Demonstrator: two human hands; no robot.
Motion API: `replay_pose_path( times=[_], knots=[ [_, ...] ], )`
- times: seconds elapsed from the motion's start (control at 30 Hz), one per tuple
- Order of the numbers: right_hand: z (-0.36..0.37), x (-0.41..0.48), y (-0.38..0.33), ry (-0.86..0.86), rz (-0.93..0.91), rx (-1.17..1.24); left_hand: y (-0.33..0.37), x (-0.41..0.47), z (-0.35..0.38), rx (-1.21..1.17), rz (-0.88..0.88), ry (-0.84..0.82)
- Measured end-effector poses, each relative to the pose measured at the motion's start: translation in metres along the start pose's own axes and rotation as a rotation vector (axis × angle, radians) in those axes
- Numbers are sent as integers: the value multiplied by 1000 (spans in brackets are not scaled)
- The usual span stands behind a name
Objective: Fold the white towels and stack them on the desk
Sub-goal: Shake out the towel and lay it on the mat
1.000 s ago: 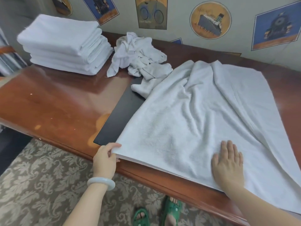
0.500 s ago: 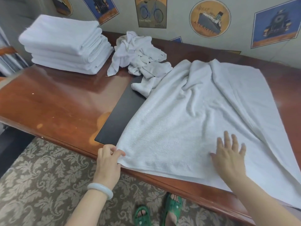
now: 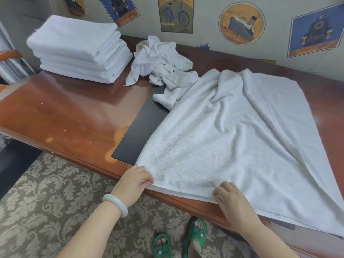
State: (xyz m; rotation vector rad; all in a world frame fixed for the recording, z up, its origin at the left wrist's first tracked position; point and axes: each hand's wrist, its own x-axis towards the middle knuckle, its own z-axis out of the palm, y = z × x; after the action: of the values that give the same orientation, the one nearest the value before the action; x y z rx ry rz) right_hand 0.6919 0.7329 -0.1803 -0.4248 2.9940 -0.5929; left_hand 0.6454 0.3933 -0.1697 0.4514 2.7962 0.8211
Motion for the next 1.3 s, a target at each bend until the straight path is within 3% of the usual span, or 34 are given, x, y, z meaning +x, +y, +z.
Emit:
replay_pose_path(
  times=[0.17,0.4,0.5,0.57,0.63,0.67,0.8,1.0,1.07,1.13,1.2,1.3],
  knots=[
    [-9,-6,-3,6,-25,26,-3,-3,-7,-114,-35,-18],
    [-8,-7,-4,-148,-47,-85,3,2,-6,22,-50,-195],
    [-25,11,-14,-209,67,-105,14,12,-19,104,-147,-329],
    [-27,32,-22,-60,146,-9,36,29,-18,96,-135,-228],
    [-14,53,-23,154,152,-51,61,51,-2,95,-29,5],
    [-4,61,-22,177,183,-95,73,60,9,123,1,59],
    [34,52,-19,15,350,-135,78,67,67,369,-32,-56],
    [22,51,-13,-75,324,12,73,64,83,427,-31,-20],
    [3,49,0,-20,316,207,90,75,84,384,-53,-1],
    [-18,40,28,183,374,274,117,88,89,358,5,9],
    [-30,25,72,339,478,66,154,107,102,340,115,-14],
    [-36,-13,130,241,658,-86,214,143,129,328,216,-53]
  ],
)
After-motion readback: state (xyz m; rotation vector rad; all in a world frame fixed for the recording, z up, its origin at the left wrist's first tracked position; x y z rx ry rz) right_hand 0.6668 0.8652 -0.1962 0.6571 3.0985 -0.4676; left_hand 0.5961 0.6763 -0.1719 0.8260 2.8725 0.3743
